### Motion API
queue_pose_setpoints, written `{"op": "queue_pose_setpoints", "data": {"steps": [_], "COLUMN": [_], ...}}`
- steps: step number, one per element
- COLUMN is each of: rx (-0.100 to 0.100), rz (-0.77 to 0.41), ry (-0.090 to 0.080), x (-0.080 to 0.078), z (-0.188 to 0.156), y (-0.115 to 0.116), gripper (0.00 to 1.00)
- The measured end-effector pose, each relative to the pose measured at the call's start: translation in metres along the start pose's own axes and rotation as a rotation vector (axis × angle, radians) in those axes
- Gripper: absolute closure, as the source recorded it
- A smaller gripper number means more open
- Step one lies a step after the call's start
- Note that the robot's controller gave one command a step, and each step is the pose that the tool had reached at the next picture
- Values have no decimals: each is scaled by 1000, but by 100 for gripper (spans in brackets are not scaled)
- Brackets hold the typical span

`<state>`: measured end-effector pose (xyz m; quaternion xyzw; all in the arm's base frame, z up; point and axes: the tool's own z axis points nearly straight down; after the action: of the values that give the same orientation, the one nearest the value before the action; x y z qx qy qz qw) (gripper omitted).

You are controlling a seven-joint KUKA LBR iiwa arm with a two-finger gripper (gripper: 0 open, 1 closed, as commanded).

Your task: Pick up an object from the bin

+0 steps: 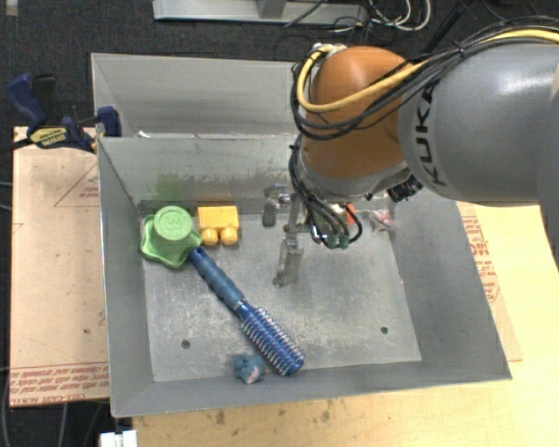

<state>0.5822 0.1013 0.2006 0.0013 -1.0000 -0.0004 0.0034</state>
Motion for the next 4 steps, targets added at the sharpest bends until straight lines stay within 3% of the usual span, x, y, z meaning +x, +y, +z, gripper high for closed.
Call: {"op": "queue_pose_setpoints", "data": {"steps": [1,2,3,4], "rx": [-1,-1,-2,-1], "rz": [33,19,110,234], "ry": [0,-8,-9,-5], "x": [17,33,20,22], "z": [135,99,101,132], "y": [43,56,60,50], "gripper": [0,0,0,0]}}
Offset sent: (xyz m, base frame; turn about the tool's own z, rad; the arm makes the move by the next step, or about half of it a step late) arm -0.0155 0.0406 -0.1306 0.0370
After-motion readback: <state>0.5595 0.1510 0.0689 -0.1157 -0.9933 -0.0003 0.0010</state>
